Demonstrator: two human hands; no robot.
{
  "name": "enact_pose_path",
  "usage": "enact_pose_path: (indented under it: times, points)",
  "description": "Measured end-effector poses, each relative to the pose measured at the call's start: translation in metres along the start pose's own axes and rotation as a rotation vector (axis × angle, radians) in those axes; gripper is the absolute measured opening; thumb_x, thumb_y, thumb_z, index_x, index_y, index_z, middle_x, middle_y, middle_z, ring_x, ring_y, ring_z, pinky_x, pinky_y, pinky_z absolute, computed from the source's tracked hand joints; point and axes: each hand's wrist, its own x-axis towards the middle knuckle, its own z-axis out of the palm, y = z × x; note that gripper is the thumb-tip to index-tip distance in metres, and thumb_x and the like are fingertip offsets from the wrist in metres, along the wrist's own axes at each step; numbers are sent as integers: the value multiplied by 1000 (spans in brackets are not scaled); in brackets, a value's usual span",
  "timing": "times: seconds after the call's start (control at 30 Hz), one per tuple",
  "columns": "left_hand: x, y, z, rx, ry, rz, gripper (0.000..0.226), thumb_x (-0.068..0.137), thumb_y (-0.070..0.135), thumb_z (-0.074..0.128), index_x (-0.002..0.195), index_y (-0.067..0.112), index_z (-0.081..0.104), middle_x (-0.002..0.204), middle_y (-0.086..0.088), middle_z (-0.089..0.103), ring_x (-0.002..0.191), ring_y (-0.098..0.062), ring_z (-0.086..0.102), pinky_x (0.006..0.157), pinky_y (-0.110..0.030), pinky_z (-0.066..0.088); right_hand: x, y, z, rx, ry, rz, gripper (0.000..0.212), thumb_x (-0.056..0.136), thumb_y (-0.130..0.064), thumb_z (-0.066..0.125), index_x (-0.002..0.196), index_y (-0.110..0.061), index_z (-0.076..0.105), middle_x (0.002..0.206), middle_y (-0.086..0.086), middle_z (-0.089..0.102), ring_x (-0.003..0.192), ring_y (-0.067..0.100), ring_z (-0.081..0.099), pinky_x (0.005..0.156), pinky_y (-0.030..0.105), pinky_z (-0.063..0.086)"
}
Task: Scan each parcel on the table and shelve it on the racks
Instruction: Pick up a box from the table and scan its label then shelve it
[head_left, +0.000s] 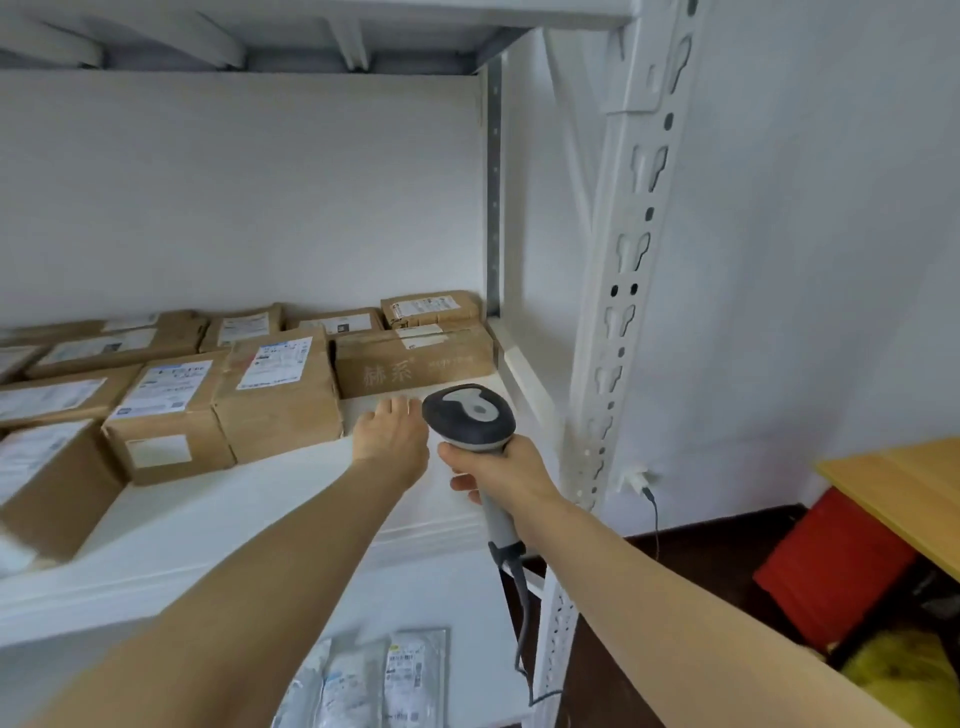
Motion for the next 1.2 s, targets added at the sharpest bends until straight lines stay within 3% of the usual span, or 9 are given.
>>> enact_pose_path:
  times: [0.13,0.27,0.47,0.57,0.73,0.9,1.03,1.2]
  points:
    - [-65,35,-12,-69,-10,40,37,99,29,40,133,16,43,126,-5,51,118,-23,49,90,-33,43,-51,30,-32,32,-30,-3,16,82,-21,75,93,-13,65,81,6,69,62,14,65,68,27,52]
    - [-111,87,-18,-68,-14,186,39,98,44,36,122,19,54,116,-2,57,105,-21,58,72,-31,42,-91,62,-81,87,36,-17,21,81,-20,76,95,-8,66,75,7,68,58,13,62,74,33,57]
    - [-138,202,-35,-54,-27,444,38,98,45,35,115,17,55,112,-2,58,100,-22,60,74,-33,47,-134,96,-182,252,250,-10,12,82,-17,76,82,-12,65,74,11,66,63,19,60,72,37,57]
    - [-135,270,-45,-65,-7,581,40,98,46,35,119,17,53,113,-1,57,102,-22,59,71,-33,45,-147,112,-241,339,367,12,17,83,-18,76,92,-6,67,68,8,65,52,14,59,57,29,53]
    - [-128,390,-51,-137,16,799,42,97,46,37,124,17,53,123,0,56,111,-22,57,81,-35,46,-168,145,-340,369,598,40,23,83,-23,75,95,-5,67,65,7,64,49,14,57,59,31,50]
    - [-112,514,-48,-192,1,987,40,97,45,38,117,14,54,115,-2,56,104,-24,58,68,-31,38,-177,174,-442,434,831,81,33,83,-25,76,99,2,66,65,11,65,50,18,59,60,34,52]
    - [-90,603,-48,-243,3,1100,35,97,43,40,112,14,53,111,-1,56,100,-21,59,65,-31,38,-173,184,-522,524,987,102,29,86,-26,73,101,-2,63,63,12,62,45,18,54,48,27,48]
    - [-47,698,-60,-270,-64,1219,42,97,44,40,124,14,53,121,-2,56,103,-23,59,67,-30,39,-156,180,-607,706,1144,141,23,87,-26,72,95,-8,60,61,12,59,46,19,50,47,27,46]
